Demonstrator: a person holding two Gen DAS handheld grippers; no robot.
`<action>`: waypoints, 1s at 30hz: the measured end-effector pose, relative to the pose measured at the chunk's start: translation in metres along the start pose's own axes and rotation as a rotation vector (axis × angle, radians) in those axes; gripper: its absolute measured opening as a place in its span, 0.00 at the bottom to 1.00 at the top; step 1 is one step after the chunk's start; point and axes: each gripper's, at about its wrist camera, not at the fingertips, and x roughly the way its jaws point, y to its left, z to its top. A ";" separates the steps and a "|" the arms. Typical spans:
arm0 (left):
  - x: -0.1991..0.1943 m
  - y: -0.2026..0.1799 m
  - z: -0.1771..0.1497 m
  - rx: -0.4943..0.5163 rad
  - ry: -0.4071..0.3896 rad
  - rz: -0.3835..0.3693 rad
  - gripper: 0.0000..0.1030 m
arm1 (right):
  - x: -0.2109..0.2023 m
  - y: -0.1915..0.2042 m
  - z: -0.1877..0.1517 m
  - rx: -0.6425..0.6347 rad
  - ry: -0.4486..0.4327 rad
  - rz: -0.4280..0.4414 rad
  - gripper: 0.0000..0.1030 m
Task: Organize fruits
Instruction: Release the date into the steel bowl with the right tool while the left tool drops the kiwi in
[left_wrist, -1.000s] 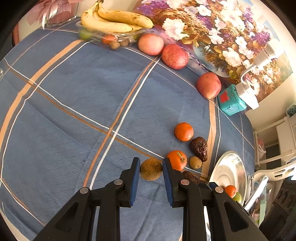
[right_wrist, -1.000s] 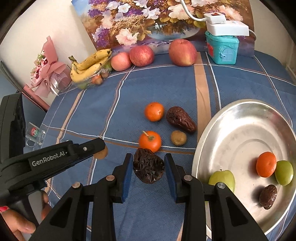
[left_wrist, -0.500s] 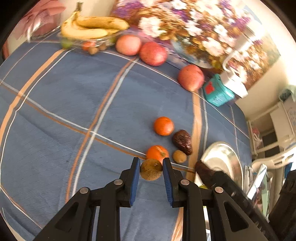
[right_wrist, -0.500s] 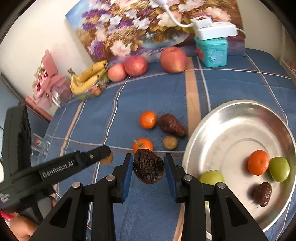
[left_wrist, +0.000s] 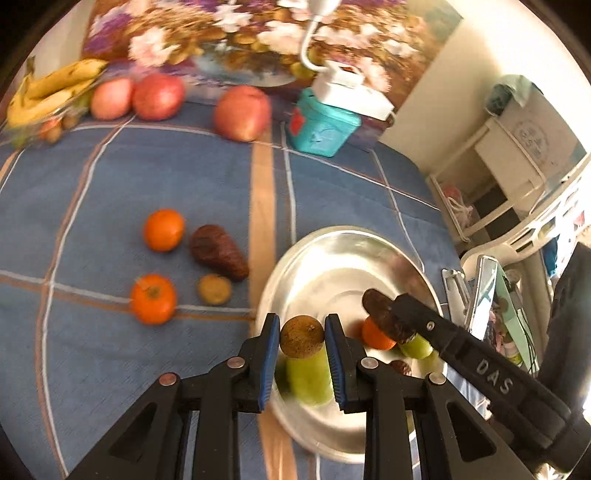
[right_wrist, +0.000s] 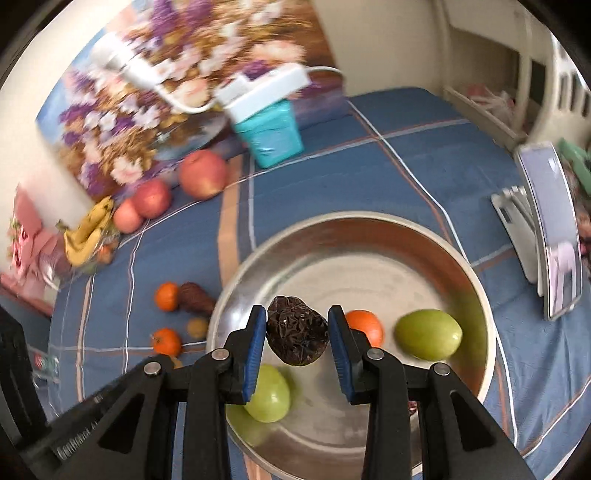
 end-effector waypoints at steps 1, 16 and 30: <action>0.002 -0.002 0.001 0.004 -0.005 -0.005 0.26 | 0.000 -0.004 0.001 0.009 0.001 0.000 0.35; 0.007 -0.004 0.003 0.015 -0.023 0.013 0.34 | 0.005 -0.007 0.005 0.016 0.019 -0.011 0.36; -0.001 0.057 0.001 -0.140 0.048 0.296 0.74 | 0.014 0.007 0.002 -0.064 0.059 -0.059 0.48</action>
